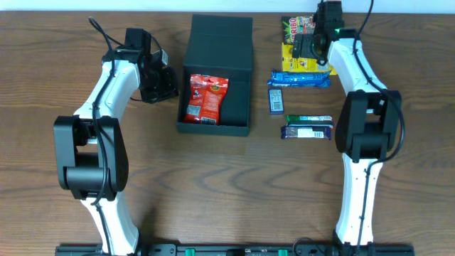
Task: Pack container
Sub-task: 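Withdraw the right gripper from the box toward the yellow bag, then grasp the yellow snack bag with the right gripper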
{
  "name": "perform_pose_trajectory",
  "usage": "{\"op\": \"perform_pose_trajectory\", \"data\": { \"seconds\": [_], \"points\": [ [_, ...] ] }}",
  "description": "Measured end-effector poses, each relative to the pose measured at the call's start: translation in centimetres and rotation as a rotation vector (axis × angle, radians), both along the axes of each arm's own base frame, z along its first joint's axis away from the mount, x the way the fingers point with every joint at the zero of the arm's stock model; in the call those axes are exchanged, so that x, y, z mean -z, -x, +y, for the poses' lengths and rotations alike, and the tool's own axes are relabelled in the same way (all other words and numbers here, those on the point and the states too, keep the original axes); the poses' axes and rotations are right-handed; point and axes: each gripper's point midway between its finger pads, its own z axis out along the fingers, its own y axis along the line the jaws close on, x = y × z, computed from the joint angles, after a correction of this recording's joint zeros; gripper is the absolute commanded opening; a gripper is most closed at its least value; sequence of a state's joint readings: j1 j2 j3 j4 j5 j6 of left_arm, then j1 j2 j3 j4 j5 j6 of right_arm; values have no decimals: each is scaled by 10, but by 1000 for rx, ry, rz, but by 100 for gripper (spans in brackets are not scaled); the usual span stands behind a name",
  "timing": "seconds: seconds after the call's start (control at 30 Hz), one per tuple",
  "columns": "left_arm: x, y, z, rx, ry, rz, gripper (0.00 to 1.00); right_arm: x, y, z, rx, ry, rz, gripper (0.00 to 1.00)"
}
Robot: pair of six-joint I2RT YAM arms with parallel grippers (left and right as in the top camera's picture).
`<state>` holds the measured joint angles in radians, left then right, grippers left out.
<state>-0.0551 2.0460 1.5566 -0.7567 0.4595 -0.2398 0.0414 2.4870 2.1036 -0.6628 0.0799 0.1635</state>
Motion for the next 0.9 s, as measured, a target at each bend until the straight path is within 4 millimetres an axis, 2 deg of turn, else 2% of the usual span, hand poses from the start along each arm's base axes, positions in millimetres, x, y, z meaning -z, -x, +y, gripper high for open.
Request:
{"op": "perform_pose_trajectory", "data": {
  "seconds": [0.13,0.2,0.3,0.53,0.63,0.67,0.7,0.73,0.77,0.8,0.83,0.9],
  "points": [
    [0,-1,0,0,0,-4,6,3,4,0,-1,1,17,99],
    [0,-1,0,0,0,-4,6,6,6,0,-3,3,32,93],
    [0,-1,0,0,0,-4,6,9,8,0,-10,6,46,78],
    [0,-1,0,0,0,-4,6,5,7,-1,-10,13,45,29],
    [0,-1,0,0,0,-4,6,5,8,-1,-11,14,49,14],
    [0,-1,0,0,0,-4,6,5,9,-1,-14,16,53,14],
    [0,-1,0,0,0,-4,6,5,9,-1,-12,15,56,21],
    [0,-1,0,0,0,-4,6,5,10,-1,-11,15,58,33],
    [0,-1,0,0,0,-4,6,6,11,-2,-11,16,63,33],
    [0,-1,0,0,0,-4,6,6,11,-2,-12,17,65,24],
    [0,-1,0,0,0,-4,6,6,12,-2,-16,19,68,23],
    [0,-1,0,0,0,-4,6,7,14,-2,-12,17,75,27]
  ]
}}
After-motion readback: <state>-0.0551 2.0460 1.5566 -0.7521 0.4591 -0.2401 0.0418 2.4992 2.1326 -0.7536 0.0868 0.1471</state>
